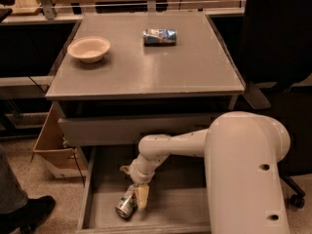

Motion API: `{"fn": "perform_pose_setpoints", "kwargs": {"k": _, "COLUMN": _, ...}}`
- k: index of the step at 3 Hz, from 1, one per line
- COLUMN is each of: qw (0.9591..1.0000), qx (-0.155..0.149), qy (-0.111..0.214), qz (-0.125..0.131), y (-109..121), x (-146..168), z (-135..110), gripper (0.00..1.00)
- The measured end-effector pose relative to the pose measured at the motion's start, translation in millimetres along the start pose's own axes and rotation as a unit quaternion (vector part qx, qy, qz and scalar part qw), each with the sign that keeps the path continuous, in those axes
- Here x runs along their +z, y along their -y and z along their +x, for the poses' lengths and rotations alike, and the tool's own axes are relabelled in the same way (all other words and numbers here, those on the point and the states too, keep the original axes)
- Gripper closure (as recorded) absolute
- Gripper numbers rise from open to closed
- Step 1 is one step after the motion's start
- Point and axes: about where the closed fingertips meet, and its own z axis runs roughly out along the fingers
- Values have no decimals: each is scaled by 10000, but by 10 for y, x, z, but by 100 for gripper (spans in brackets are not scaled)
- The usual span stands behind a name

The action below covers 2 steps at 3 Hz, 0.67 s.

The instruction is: Pick 7up can from middle drawer and place on counter

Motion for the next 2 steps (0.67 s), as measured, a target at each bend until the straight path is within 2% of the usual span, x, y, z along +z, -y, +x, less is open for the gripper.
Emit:
{"fn": "perform_pose_setpoints", "kwargs": {"k": 1, "qw": 9996, "qx": -136, "qy": 220, "qz": -76, "y": 18, "x": 226, "z": -23, "gripper": 0}}
{"fn": "perform_pose_setpoints", "kwargs": {"k": 2, "qw": 9986, "qx": -288, "qy": 424, "qz": -141, "y": -4, "x": 372, "z": -46, "gripper": 17}}
